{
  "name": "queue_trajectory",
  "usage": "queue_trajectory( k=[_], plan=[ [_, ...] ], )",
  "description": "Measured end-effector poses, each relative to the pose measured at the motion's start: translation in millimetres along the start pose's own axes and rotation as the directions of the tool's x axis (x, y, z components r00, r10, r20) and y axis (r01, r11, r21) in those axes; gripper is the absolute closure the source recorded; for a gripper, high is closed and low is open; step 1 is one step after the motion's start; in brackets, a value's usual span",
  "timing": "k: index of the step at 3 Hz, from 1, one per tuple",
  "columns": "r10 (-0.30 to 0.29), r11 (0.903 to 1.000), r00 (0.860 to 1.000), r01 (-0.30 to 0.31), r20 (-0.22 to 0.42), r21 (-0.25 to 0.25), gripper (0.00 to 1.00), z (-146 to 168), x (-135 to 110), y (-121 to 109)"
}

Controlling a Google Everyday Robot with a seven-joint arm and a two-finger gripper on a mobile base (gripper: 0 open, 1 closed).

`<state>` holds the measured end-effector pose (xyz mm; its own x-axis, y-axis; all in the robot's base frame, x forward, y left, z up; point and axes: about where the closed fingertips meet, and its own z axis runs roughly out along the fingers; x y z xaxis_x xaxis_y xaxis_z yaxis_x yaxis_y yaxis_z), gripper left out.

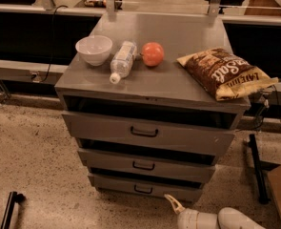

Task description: Open bottom drawer

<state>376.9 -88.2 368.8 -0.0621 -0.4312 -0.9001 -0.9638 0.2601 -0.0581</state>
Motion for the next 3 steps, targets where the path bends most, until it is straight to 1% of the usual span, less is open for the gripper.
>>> queue_trajectory(
  k=[1, 2, 3],
  plan=[
    [0.001, 0.9981, 0.991, 0.008, -0.135, 0.062, 0.00, 9, 26, -18],
    [0.000, 0.9956, 0.973, 0.021, -0.230, 0.091, 0.00, 26, 61, -53],
    [0.000, 0.9956, 0.973, 0.021, -0.230, 0.091, 0.00, 26, 61, -53]
  ],
)
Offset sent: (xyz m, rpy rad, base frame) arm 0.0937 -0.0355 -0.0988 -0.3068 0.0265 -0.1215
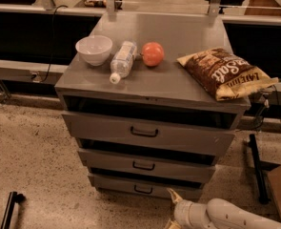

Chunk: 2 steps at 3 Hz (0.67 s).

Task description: Open bottom drawer

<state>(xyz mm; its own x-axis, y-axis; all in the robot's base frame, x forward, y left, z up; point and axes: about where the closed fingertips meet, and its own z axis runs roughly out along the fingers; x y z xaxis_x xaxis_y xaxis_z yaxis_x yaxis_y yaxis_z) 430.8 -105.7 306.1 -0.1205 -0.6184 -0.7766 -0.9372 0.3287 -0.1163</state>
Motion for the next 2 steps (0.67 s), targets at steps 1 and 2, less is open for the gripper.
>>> queue_trajectory(
  k=[1, 2],
  plan=[
    [-0.122, 0.9921, 0.991, 0.124, -0.062, 0.020, 0.00, 6.3, 6.3, -13.6],
    [-0.130, 0.9909, 0.989, 0.132, -0.068, 0.027, 0.00, 8.2, 6.7, -15.8]
  ],
)
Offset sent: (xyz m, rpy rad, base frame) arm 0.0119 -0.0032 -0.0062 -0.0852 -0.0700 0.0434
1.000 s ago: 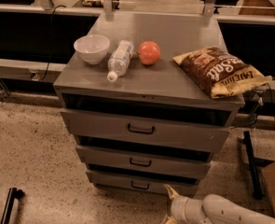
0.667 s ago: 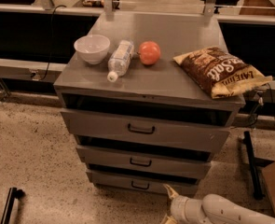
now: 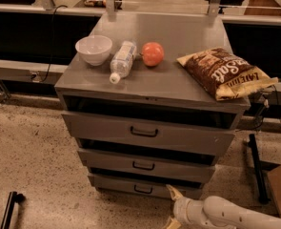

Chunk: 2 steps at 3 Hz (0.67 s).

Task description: Open bottom drawer

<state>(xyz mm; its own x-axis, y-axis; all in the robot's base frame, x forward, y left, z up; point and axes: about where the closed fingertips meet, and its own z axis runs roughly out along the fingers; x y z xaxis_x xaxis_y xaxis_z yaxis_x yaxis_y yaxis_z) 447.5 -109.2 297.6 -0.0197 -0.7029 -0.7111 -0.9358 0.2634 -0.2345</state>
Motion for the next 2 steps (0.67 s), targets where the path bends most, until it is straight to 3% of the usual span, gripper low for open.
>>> queue_trajectory(
  k=[1, 2],
  plan=[
    [0.002, 1.0000, 1.000, -0.002, 0.001, -0.002, 0.00, 0, 0, 1],
    [-0.060, 0.9975, 0.998, 0.060, 0.006, -0.036, 0.00, 21, 18, -4]
  ],
)
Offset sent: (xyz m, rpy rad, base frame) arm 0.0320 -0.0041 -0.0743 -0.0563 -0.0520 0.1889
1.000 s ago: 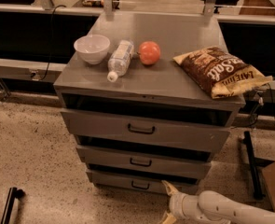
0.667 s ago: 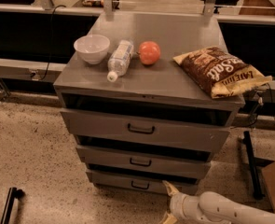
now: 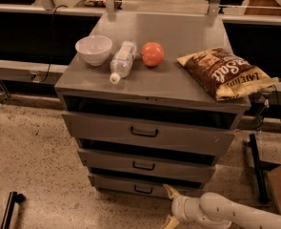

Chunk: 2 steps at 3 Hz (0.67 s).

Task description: Open bottom drawer

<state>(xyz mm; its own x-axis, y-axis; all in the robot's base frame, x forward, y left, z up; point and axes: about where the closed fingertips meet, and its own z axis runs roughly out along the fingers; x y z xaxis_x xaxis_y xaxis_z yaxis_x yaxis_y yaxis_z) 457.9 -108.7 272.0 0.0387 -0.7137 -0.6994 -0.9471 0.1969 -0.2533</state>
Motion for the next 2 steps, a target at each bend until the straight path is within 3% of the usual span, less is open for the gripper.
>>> queue_trajectory(
  k=[1, 2],
  plan=[
    [-0.047, 0.9988, 0.999, 0.047, 0.010, -0.015, 0.00, 17.0, 19.6, -6.2],
    [-0.052, 0.9986, 0.999, 0.052, 0.010, -0.009, 0.00, 19.3, 23.4, -11.5]
  ],
)
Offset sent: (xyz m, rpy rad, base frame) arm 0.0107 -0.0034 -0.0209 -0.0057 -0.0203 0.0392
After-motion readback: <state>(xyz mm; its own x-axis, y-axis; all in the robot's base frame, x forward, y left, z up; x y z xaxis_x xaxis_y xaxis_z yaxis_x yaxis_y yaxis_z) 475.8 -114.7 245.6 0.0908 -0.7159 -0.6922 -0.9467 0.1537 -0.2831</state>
